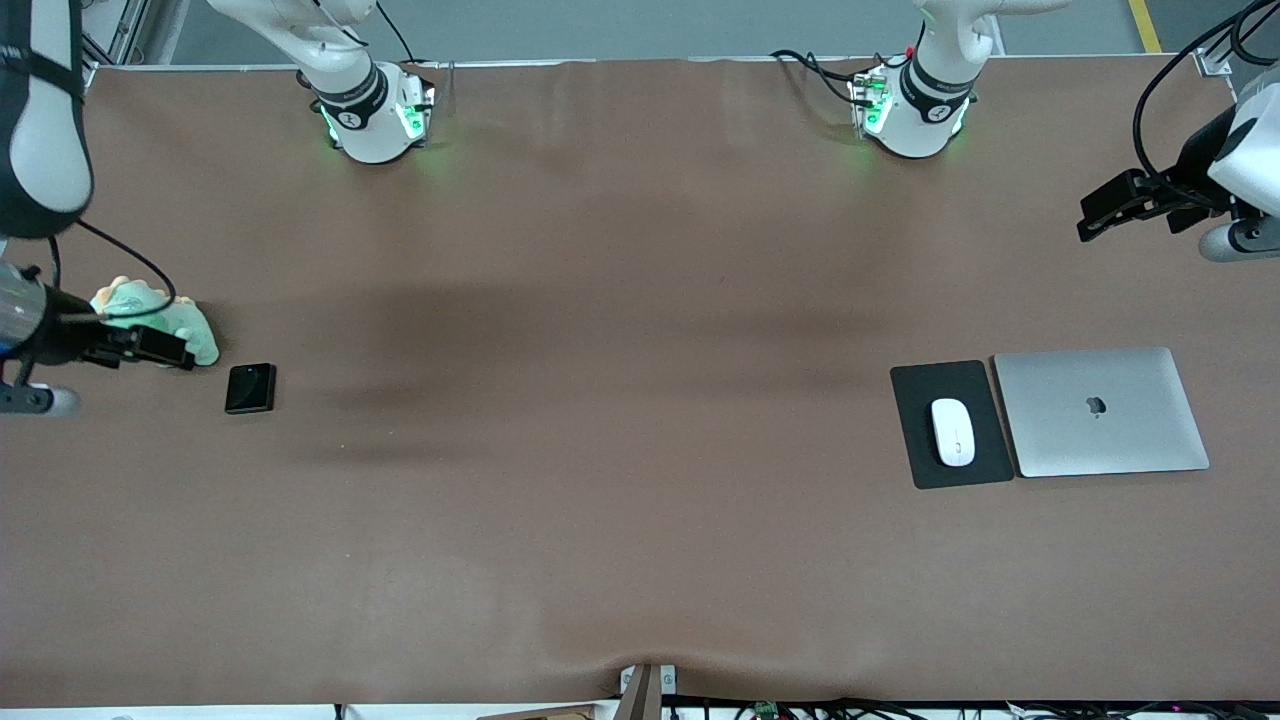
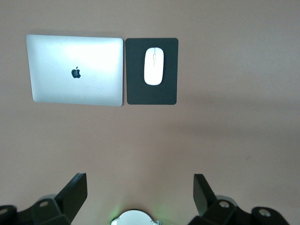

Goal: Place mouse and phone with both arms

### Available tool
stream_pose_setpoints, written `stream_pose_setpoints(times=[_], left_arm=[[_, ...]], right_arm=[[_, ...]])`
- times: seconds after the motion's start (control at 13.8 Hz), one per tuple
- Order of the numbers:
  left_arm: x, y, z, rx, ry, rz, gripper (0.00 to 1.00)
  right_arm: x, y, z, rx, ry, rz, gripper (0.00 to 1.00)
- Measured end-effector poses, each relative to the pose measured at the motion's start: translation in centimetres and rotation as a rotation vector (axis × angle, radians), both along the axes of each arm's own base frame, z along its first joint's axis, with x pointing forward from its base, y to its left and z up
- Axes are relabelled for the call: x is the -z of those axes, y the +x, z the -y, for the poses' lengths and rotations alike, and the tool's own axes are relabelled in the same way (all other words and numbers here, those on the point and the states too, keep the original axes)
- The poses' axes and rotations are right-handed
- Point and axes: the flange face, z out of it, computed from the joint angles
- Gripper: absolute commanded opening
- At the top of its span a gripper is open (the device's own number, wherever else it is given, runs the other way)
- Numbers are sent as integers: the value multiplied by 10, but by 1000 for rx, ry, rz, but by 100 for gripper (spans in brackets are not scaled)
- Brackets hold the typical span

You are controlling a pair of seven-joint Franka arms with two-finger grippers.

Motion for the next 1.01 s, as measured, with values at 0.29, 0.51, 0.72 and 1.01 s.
stream_pose_setpoints(times=[0.29, 0.51, 0.72, 1.01], left_arm=[[-3, -3, 0, 1, 1, -6, 100], [-8, -7, 8, 14, 2, 0, 100], [-13, -11, 10, 17, 2, 8, 100], [-13, -13, 10, 19, 3, -3, 100]], right_arm=[[-44, -26, -17, 39, -2, -14, 100], [-66, -38, -25, 38, -4, 1, 100], [-73, -43, -25, 37, -4, 5, 100], [-74, -44, -26, 36, -4, 3, 100]])
